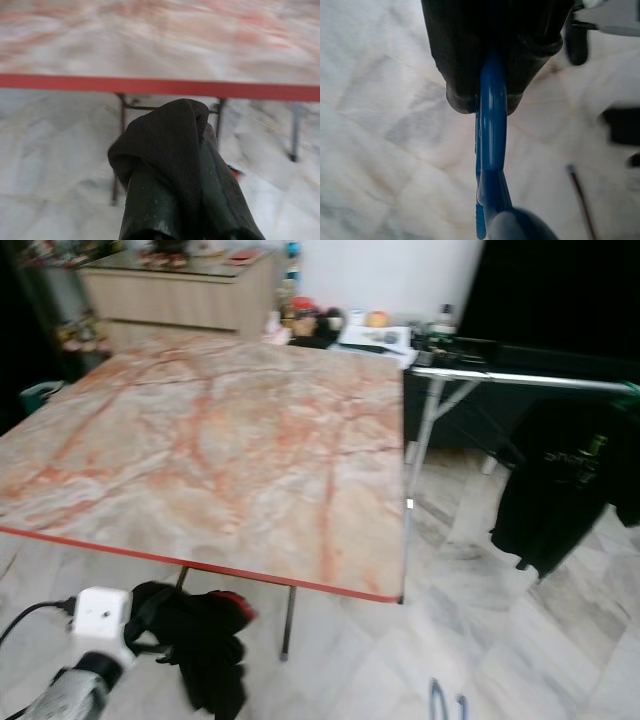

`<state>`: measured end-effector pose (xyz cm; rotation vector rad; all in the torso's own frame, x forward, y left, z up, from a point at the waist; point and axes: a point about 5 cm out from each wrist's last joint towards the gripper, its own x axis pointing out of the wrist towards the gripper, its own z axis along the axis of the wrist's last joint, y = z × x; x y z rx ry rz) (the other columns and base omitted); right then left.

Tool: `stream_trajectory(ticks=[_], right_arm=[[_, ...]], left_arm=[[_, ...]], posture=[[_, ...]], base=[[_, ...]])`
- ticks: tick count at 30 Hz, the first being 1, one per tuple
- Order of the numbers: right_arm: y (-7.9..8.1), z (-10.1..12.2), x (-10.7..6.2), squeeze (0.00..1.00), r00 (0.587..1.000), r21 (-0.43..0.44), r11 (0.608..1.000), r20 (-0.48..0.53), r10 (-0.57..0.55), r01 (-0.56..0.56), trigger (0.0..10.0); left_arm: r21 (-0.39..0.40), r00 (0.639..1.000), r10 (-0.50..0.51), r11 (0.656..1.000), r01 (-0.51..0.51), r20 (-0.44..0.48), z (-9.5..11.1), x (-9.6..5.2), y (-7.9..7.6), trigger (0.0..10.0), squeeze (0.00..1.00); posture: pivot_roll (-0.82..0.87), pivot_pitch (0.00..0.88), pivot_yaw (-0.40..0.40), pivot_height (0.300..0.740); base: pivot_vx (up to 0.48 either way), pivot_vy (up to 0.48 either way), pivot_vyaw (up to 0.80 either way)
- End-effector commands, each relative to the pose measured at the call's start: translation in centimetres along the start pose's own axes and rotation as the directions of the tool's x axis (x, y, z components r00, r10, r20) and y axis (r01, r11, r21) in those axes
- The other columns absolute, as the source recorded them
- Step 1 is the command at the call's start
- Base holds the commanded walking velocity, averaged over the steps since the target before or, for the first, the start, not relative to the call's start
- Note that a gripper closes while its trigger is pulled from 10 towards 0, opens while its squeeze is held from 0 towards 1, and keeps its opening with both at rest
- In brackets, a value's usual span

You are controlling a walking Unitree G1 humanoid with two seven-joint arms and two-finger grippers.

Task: Hang hanger

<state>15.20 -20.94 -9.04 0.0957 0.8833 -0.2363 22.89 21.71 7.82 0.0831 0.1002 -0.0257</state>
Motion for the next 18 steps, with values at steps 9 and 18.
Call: stream_trajectory(ticks=[9, 18], right_arm=[[-0.8, -0.2, -0.1, 0.0, 1.0, -0.002, 1.0, -0.001, -0.023, 0.023, 10.0], [-0.7, -0.1, -0.1, 0.0, 1.0, -0.005, 1.0, 0.0, -0.019, 0.019, 10.0]], left_arm=[[-0.047, 0.991, -0.024, 0.998, 0.03, 0.132, 2.7, 0.5, -0.7, 10.0, 0.0], [-0.073, 0.982, -0.022, 0.997, 0.036, 0.189, 4.5, 1.0, -0.8, 10.0, 0.0]], posture=[[0.19, 0.056, 0.006, 0.74], [0.19, 0.054, 0.002, 0.74]], base=[[0.0, 0.033, 0.0], [0.0, 0.0, 0.0]])
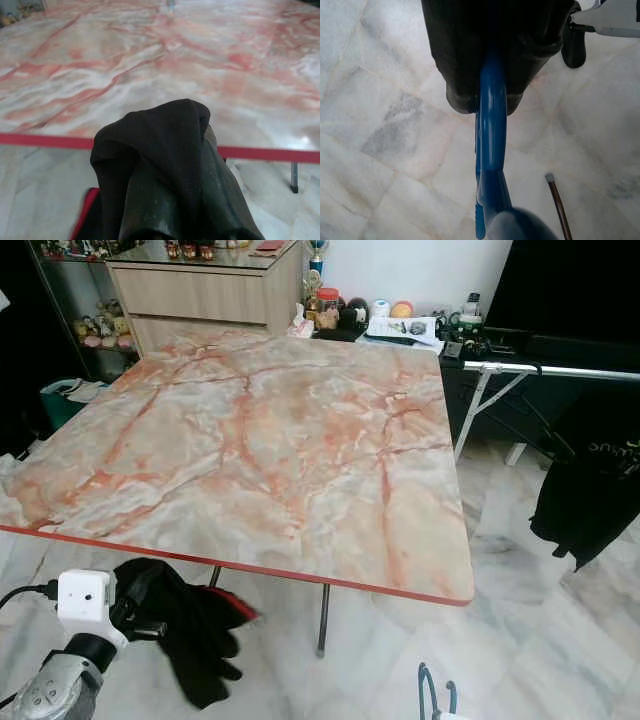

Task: Hang hanger

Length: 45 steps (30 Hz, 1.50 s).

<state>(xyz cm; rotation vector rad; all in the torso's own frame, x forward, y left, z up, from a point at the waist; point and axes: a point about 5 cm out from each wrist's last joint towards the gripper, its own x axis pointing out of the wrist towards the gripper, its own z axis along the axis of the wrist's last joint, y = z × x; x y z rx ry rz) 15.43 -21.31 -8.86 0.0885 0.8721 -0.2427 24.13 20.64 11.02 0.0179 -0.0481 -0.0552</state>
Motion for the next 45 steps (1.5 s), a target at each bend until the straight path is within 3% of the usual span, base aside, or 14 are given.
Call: stream_trajectory(ticks=[1, 12, 27, 35, 37, 40, 41, 45], right_arm=[[-0.4, -0.4, -0.1, 0.0, 1.0, -0.003, 1.0, -0.012, -0.011, 0.011, 10.0], [-0.3, -0.5, -0.2, 0.0, 1.0, -0.004, 1.0, -0.02, -0.015, 0.014, 10.0], [-0.2, -0.8, -0.2, 0.0, 0.999, 0.002, 1.0, -0.031, -0.013, 0.013, 10.0], [-0.1, -0.8, -0.2, 0.0, 0.999, -0.001, 1.0, -0.036, -0.009, 0.009, 10.0], [0.0, -0.8, -0.2, 0.0, 0.999, -0.001, 1.0, -0.037, -0.008, 0.008, 10.0], [0.1, -0.7, -0.1, 0.0, 0.999, -0.001, 1.0, -0.036, -0.005, 0.005, 10.0], [0.2, -0.6, -0.1, 0.0, 0.999, -0.001, 1.0, -0.035, -0.003, 0.003, 10.0], [0.4, -0.5, 0.0, 0.0, 1.0, -0.001, 1.0, -0.031, 0.0, 0.0, 10.0]], left_arm=[[-0.014, 0.999, -0.003, 1.0, 0.003, 0.042, 1.2, 0.3, -0.1, 10.0, 0.0], [-0.021, 0.997, -0.018, 1.0, 0.02, 0.076, 2.4, 0.8, -0.4, 10.0, 0.0], [-0.027, 0.993, -0.023, 0.999, 0.026, 0.118, 3.5, 1.7, -0.5, 10.0, 0.0], [0.004, 0.972, -0.111, 0.994, 0.113, 0.209, 6.4, 4.7, -1.6, 10.0, 0.0], [0.021, 0.951, -0.158, 0.987, 0.158, 0.267, 8.6, 6.5, -2.0, 10.0, 0.0], [0.042, 0.933, -0.182, 0.983, 0.178, 0.31, 10.3, 7.7, -2.2, 10.0, 0.0], [0.055, 0.916, -0.198, 0.98, 0.191, 0.349, 11.8, 8.7, -2.4, 10.0, 0.0], [0.054, 0.886, -0.23, 0.972, 0.228, 0.403, 14.0, 9.9, -3.1, 10.0, 0.0]], posture=[[0.19, 0.054, 0.002, 0.74], [0.2, 0.056, 0.004, 0.74], [0.2, 0.056, 0.003, 0.74], [0.21, 0.053, -0.01, 0.74], [0.21, 0.045, -0.013, 0.74], [0.21, 0.043, -0.013, 0.74], [0.22, 0.039, -0.015, 0.74], [0.22, 0.039, -0.015, 0.74]], base=[[0.0, 0.0, 0.0], [0.0, 0.0, 0.0], [0.428, 0.0, 0.0], [0.477, 0.0, 0.0], [0.3, 0.0, 0.0], [0.435, 0.0, 0.0], [0.337, 0.0, 0.0], [0.444, 0.0, 0.0]])
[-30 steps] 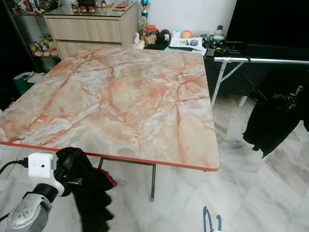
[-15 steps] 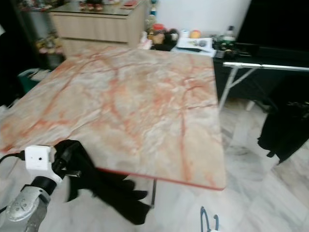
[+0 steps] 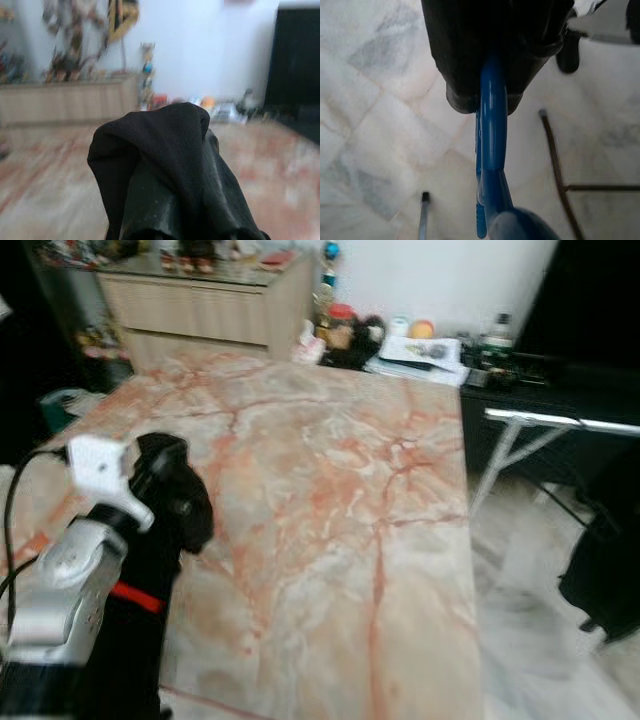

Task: Hang hanger

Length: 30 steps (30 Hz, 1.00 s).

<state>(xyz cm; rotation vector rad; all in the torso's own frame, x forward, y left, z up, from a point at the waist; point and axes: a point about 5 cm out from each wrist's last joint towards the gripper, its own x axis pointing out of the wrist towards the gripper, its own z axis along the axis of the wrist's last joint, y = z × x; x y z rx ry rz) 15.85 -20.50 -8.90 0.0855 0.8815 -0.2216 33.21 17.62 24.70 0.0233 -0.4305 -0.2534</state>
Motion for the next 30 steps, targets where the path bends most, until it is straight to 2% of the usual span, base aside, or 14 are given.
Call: stream_trajectory(ticks=[1, 3, 7, 12, 16, 19, 21, 22, 23, 25, 30], right_arm=[[-0.4, -0.6, -0.2, 0.0, 1.0, 0.013, 1.0, -0.02, -0.015, 0.016, 10.0], [-0.3, -0.5, -0.1, 0.0, 1.0, 0.015, 1.0, -0.018, -0.015, 0.015, 10.0], [-0.2, -0.5, -0.1, 0.0, 1.0, 0.011, 1.0, -0.019, -0.012, 0.012, 10.0], [-0.1, -0.6, -0.1, 0.0, 1.0, 0.004, 1.0, -0.027, -0.005, 0.005, 10.0], [0.0, -0.7, -0.2, 0.0, 1.0, 0.003, 1.0, -0.031, -0.001, 0.001, 10.0], [0.0, -0.8, -0.2, 0.0, 0.999, 0.001, 1.0, -0.033, 0.002, -0.001, 10.0], [0.1, -1.0, -0.2, 0.0, 0.999, 0.0, 1.0, -0.038, 0.003, -0.003, 10.0], [0.1, -1.0, -0.2, 0.0, 0.999, 0.0, 1.0, -0.039, 0.004, -0.004, 10.0], [0.1, -1.0, -0.2, 0.0, 0.999, 0.0, 1.0, -0.039, 0.004, -0.004, 10.0], [0.1, -1.2, -0.3, 0.0, 0.999, 0.0, 1.0, -0.046, 0.002, -0.002, 10.0], [0.0, -1.6, -0.4, 0.0, 0.998, -0.001, 1.0, -0.058, 0.0, 0.0, 10.0]], left_arm=[[-0.023, 0.995, -0.076, 0.997, 0.078, 0.063, 1.4, 1.1, -1.5, 10.0, 0.0], [-0.029, 0.991, -0.102, 0.994, 0.105, 0.084, 2.0, 1.5, -2.1, 10.0, 0.0], [-0.067, 0.992, -0.078, 0.994, 0.084, 0.097, 2.2, 1.2, -2.0, 10.0, 0.0], [-0.128, 0.995, -0.099, 0.987, 0.099, 0.008, 0.3, -0.6, -2.4, 10.0, 0.0], [-0.192, 0.981, -0.136, 0.975, 0.108, -0.136, -2.4, -3.0, -2.9, 10.0, 0.0], [-0.195, 0.957, -0.165, 0.974, 0.119, -0.238, -3.9, -4.5, -3.1, 10.0, 0.0], [-0.163, 0.917, -0.177, 0.979, 0.125, -0.357, -5.7, -6.3, -3.0, 10.0, 0.0], [-0.149, 0.903, -0.174, 0.981, 0.124, -0.393, -6.2, -6.9, -3.0, 10.0, 0.0], [-0.149, 0.903, -0.174, 0.981, 0.124, -0.393, -6.2, -6.9, -3.0, 10.0, 0.0], [-0.102, 0.862, -0.136, 0.99, 0.098, -0.488, -7.8, -9.0, -2.3, 10.0, 0.0], [-0.046, 0.828, -0.079, 0.997, 0.064, -0.555, -8.3, -11.6, -1.3, 10.0, 0.0]], posture=[[0.22, 0.03, -0.01, 0.74], [0.22, 0.032, -0.011, 0.74], [0.22, 0.033, -0.013, 0.74], [0.22, 0.033, -0.013, 0.74], [0.23, 0.043, -0.014, 0.74], [0.23, 0.046, -0.012, 0.74], [0.23, 0.048, -0.01, 0.74], [0.23, 0.048, -0.01, 0.74], [0.23, 0.048, -0.01, 0.74], [0.23, 0.052, -0.006, 0.74], [0.22, 0.058, -0.002, 0.74]], base=[[0.48, 0.0, 0.0], [0.48, 0.0, 0.0], [0.48, 0.0, 0.0], [0.063, 0.0, 0.0], [0.0, 0.0, 0.0], [0.0, 0.0, 0.0], [0.0, 0.0, 0.0], [0.0, 0.0, 0.0], [0.0, 0.0, 0.0], [0.0, 0.0, 0.0], [0.0, 0.0, 0.0]])
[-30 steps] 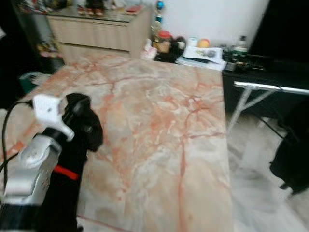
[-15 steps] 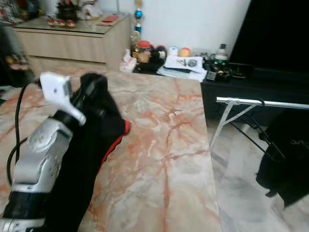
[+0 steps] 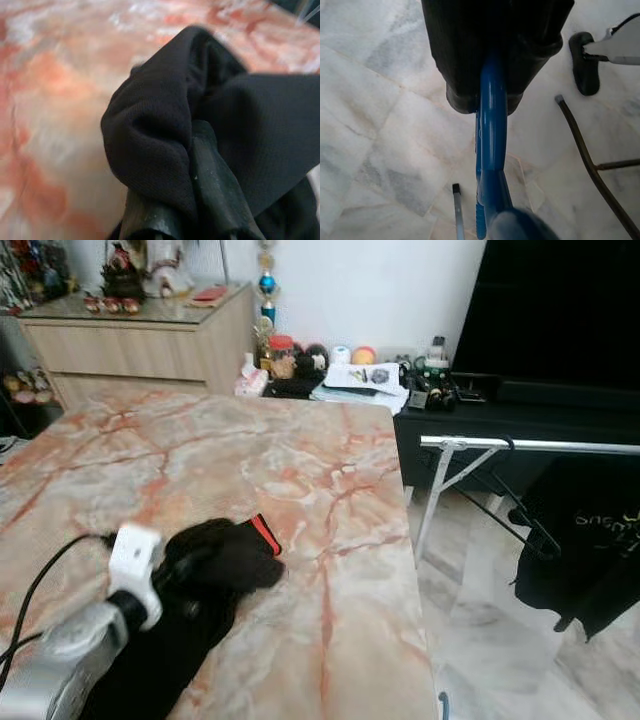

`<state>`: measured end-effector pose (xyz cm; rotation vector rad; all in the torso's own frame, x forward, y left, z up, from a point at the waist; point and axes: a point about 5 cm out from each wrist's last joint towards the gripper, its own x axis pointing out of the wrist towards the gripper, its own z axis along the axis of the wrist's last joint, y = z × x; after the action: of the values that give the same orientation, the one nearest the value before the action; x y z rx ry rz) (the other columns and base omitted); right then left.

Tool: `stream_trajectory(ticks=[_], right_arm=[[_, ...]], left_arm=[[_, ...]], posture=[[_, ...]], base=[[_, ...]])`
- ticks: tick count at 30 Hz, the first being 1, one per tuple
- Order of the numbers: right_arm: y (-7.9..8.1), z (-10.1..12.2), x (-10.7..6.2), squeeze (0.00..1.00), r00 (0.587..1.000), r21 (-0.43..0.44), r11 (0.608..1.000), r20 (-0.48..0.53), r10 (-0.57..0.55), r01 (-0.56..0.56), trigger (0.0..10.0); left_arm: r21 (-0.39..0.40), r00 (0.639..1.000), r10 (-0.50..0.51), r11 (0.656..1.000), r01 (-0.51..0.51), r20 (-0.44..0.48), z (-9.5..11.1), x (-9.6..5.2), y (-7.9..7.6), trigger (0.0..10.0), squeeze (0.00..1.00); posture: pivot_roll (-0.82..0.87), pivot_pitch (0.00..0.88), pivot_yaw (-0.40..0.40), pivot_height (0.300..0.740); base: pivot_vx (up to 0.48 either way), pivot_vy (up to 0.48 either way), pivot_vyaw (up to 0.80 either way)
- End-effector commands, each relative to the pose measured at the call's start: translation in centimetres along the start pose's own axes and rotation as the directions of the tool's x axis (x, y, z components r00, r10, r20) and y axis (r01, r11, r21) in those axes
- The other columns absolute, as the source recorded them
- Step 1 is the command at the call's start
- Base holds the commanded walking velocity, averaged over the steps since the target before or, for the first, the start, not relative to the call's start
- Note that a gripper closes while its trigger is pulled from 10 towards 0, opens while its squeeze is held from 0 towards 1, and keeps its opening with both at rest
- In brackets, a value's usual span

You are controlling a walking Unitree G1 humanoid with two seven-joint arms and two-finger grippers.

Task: Hang hanger

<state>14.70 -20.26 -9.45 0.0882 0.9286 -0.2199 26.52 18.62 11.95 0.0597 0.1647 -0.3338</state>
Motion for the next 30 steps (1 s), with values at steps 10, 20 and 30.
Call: stream_trajectory(ticks=[10, 20, 30], right_arm=[[0.0, -0.5, -0.1, 0.0, 1.0, -0.001, 1.0, -0.016, 0.002, -0.002, 10.0], [0.1, -0.3, -0.1, 0.0, 1.0, -0.003, 1.0, -0.011, 0.004, -0.004, 10.0], [0.0, -0.4, -0.1, 0.0, 1.0, -0.005, 1.0, -0.016, 0.006, -0.006, 10.0]], left_arm=[[0.23, 0.996, -0.057, 0.971, 0.072, -0.071, -1.3, -2.8, -0.2, 10.0, 0.75], [0.103, 0.999, -0.053, 0.993, 0.054, -0.013, -1.8, -4.1, -1.2, 10.0, 1.0], [-0.012, 0.997, 0.007, 1.0, -0.006, 0.08, -1.2, -6.0, -0.5, 10.0, 1.0]], posture=[[0.23, 0.061, 0.001, 0.74], [0.23, 0.061, -0.002, 0.74], [0.24, 0.063, -0.002, 0.74]], base=[[0.0, 0.0, 0.0], [0.0, 0.0, 0.0], [0.0, 0.0, 0.0]])
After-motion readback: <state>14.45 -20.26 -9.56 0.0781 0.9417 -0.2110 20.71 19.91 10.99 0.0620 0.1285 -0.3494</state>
